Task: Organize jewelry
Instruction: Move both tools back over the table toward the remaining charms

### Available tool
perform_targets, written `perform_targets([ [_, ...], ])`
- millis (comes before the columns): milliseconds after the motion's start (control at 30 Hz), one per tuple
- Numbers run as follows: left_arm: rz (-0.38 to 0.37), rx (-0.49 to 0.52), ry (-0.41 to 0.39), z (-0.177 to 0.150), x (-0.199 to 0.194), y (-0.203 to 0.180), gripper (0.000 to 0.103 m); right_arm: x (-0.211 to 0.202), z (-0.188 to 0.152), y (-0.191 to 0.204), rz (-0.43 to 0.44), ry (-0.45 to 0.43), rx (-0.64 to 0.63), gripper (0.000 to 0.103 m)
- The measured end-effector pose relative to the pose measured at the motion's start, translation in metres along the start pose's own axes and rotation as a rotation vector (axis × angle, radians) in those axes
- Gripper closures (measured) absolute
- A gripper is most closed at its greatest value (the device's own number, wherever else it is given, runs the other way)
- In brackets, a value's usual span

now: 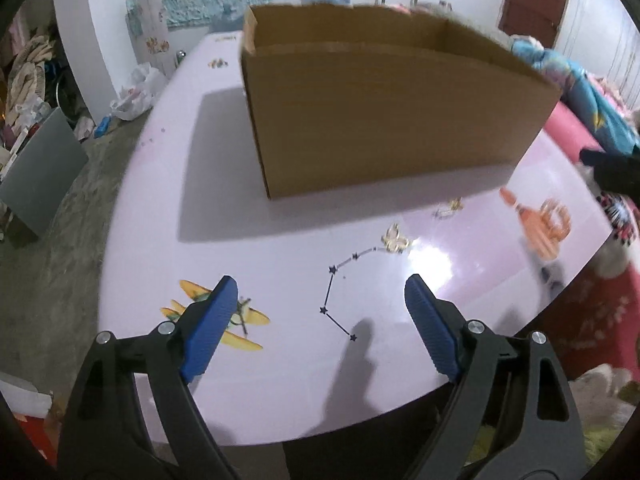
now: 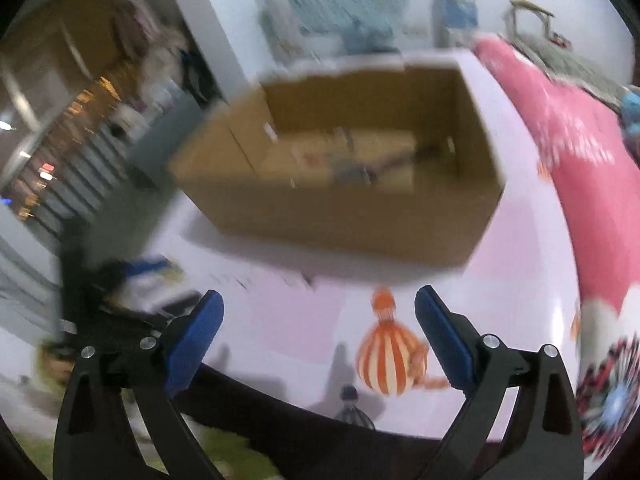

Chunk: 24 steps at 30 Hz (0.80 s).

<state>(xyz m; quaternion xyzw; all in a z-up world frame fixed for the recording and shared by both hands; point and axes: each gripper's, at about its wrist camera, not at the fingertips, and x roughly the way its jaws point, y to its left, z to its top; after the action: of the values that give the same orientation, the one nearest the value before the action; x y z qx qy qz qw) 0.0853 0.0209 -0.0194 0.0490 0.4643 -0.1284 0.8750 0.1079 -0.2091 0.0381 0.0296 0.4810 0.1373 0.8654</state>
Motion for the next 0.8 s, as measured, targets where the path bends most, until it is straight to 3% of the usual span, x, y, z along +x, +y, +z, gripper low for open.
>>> perform_targets([
  [267,0.027,0.027,0.019,-0.006,0.022,0.003,0.018,0.055,-0.023,0.018,-0.081,0.086,-0.072,0.009],
  [500,0.038,-0.006,0.013,-0.004,0.028,0.006,0.008,0.064,-0.028,0.027,-0.133,0.065,-0.151,0.007],
  [800,0.049,-0.004,-0.007,-0.004,0.028,0.003,0.007,0.069,-0.02,0.025,-0.136,0.083,-0.137,0.007],
])
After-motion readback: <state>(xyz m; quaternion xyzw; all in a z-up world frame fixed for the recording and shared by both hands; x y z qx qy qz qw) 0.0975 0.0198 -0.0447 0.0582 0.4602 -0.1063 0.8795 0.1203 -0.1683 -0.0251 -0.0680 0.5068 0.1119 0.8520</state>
